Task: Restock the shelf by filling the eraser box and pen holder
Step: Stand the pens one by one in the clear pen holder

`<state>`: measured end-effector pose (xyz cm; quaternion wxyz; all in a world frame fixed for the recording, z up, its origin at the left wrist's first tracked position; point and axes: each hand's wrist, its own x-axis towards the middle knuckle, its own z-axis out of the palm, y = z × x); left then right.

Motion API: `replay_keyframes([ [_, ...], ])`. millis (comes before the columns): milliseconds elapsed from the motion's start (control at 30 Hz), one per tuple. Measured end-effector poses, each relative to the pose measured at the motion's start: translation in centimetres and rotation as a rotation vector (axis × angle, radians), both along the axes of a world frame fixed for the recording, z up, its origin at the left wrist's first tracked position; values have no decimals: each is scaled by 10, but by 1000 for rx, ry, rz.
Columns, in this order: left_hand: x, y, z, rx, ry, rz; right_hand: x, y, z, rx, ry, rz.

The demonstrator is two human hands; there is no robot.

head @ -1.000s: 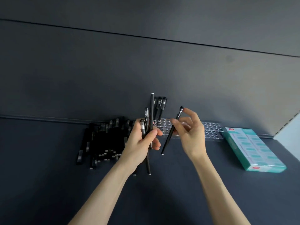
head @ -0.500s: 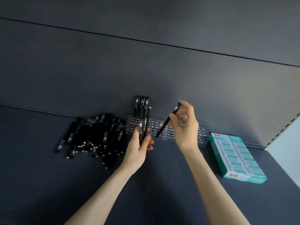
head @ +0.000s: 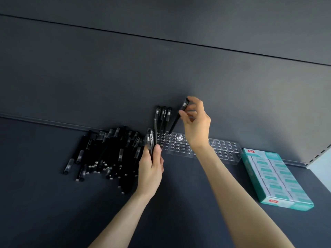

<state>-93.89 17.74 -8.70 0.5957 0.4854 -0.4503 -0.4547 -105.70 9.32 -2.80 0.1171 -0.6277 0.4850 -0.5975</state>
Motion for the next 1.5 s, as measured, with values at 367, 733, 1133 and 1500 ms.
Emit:
replay_keyframes([
  [367,2,-2,1,51,54,4,0,-4,-8,62,255,-61],
  [733,3,1,4,49,43,-34,-2,-2,-11,147,334,-61],
  [1133,5,9,12,106,117,-247,-7,67,1,339,-260,292],
  [1500,18,4,21,73,434,-89,-40,98,-16,501,-407,329],
])
